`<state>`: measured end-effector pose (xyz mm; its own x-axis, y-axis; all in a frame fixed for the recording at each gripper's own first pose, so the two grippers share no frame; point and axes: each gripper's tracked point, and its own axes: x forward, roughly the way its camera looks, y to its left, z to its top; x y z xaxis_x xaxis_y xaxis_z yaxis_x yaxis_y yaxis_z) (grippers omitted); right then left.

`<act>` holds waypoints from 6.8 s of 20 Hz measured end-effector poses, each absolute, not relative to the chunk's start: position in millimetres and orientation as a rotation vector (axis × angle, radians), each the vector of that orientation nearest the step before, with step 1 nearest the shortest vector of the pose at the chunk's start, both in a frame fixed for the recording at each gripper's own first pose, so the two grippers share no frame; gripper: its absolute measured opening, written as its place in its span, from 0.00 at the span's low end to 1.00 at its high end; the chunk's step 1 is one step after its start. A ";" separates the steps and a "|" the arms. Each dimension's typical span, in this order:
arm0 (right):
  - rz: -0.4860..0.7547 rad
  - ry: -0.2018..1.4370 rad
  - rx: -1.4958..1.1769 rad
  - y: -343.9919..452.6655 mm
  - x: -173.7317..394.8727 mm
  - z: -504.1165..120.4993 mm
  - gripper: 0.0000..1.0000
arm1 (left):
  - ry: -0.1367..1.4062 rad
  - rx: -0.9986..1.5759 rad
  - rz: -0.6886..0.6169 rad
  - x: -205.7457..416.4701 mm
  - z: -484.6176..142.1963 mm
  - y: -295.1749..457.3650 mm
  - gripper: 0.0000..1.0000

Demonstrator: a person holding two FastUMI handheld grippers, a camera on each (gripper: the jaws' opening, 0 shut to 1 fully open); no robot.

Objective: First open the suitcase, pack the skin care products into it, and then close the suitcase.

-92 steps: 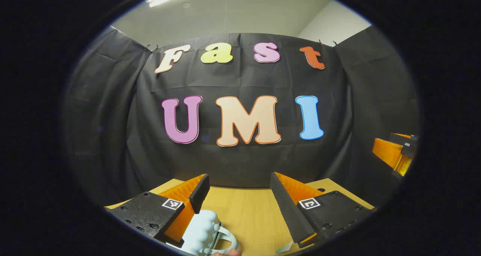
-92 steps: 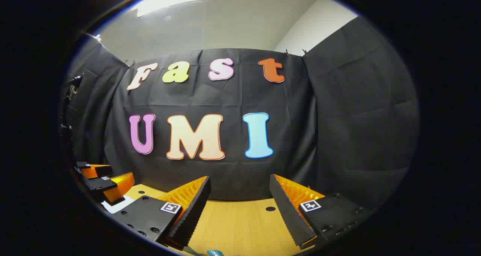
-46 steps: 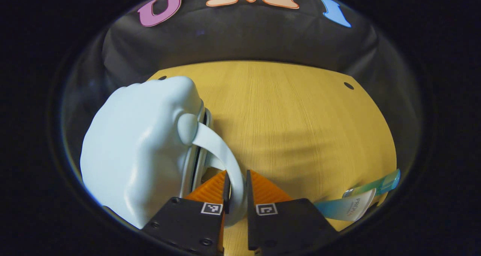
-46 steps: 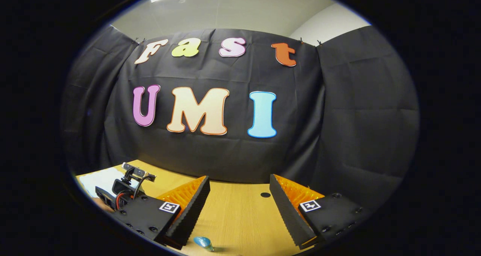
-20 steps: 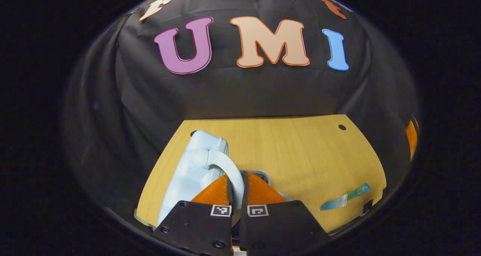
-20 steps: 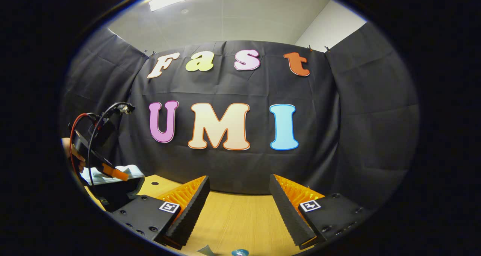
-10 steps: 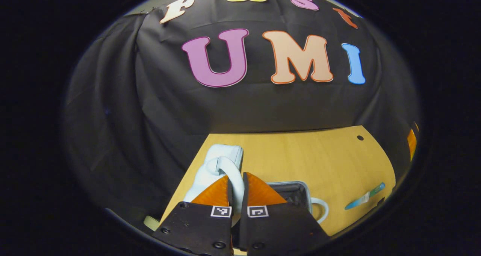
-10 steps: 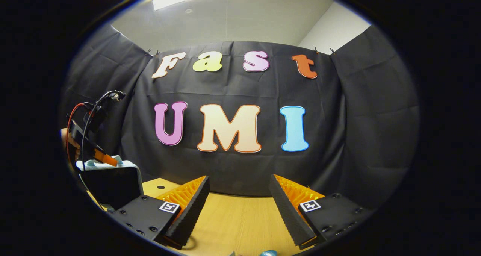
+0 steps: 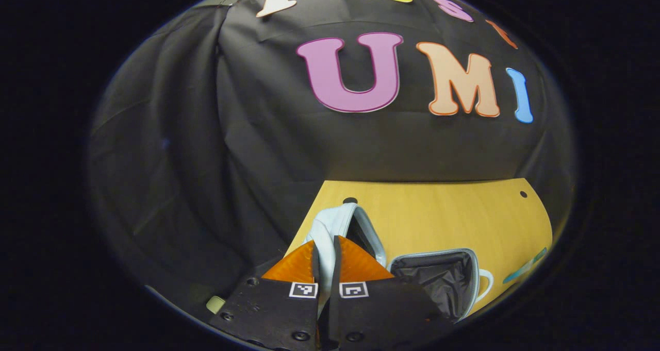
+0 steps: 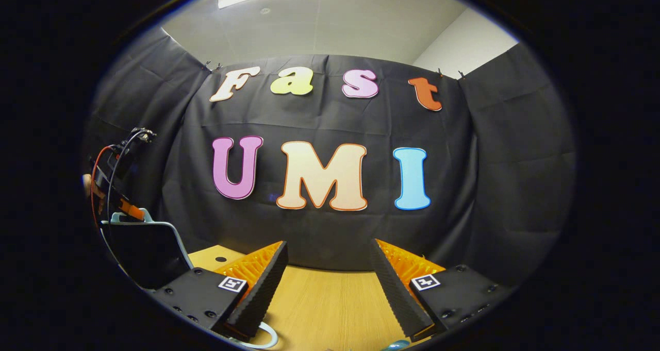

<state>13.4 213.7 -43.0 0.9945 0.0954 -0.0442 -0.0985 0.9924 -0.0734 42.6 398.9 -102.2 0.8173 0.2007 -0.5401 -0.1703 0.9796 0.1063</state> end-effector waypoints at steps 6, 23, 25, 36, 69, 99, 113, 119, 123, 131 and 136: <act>0.097 0.050 -0.110 240.2 17.9 -46.1 0.99 | 0.648 0.026 0.291 42.3 -153.4 478.0 0.01; 0.095 0.094 -0.168 247.9 17.7 -61.4 0.99 | 0.626 -0.140 0.508 66.4 -247.1 528.5 0.62; 0.100 0.084 -0.159 234.4 16.9 -56.9 0.99 | 0.485 -0.110 0.532 75.1 -202.3 513.9 1.00; 0.105 0.060 -0.097 150.7 14.0 -43.2 1.00 | 0.219 -0.080 0.370 88.9 -68.9 357.9 0.94; 0.054 0.154 -0.099 -40.7 -26.9 -78.2 0.98 | 0.518 -0.118 -0.344 18.9 -175.4 -129.3 0.95; 0.356 0.469 -0.107 44.7 -62.6 -261.7 0.99 | 0.656 -0.164 -0.289 7.1 -173.9 -94.1 0.18; 0.417 0.668 0.000 63.8 -79.3 -332.9 0.46 | 0.768 -0.090 -0.084 -22.9 -174.1 17.8 0.18; 0.442 0.662 0.085 102.3 -77.8 -272.1 0.43 | 0.974 -0.043 -0.019 -30.8 -217.6 95.1 0.18; 0.478 0.653 0.135 143.3 -81.7 -232.9 0.43 | 1.075 -0.054 -0.013 -25.9 -253.4 128.8 0.18; 0.562 0.721 0.247 233.3 -86.0 -207.0 0.46 | 1.175 -0.081 -0.082 -11.5 -304.0 149.2 0.18; 0.581 0.825 0.312 283.6 -91.5 -224.9 0.43 | 1.160 -0.085 -0.156 4.1 -316.0 148.6 0.21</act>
<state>-91.5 283.6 -224.9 0.5368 0.5961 -0.5971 -0.3615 0.8020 0.4756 4.1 148.6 -316.0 0.3901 -0.1666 -0.9056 0.0792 0.9859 -0.1473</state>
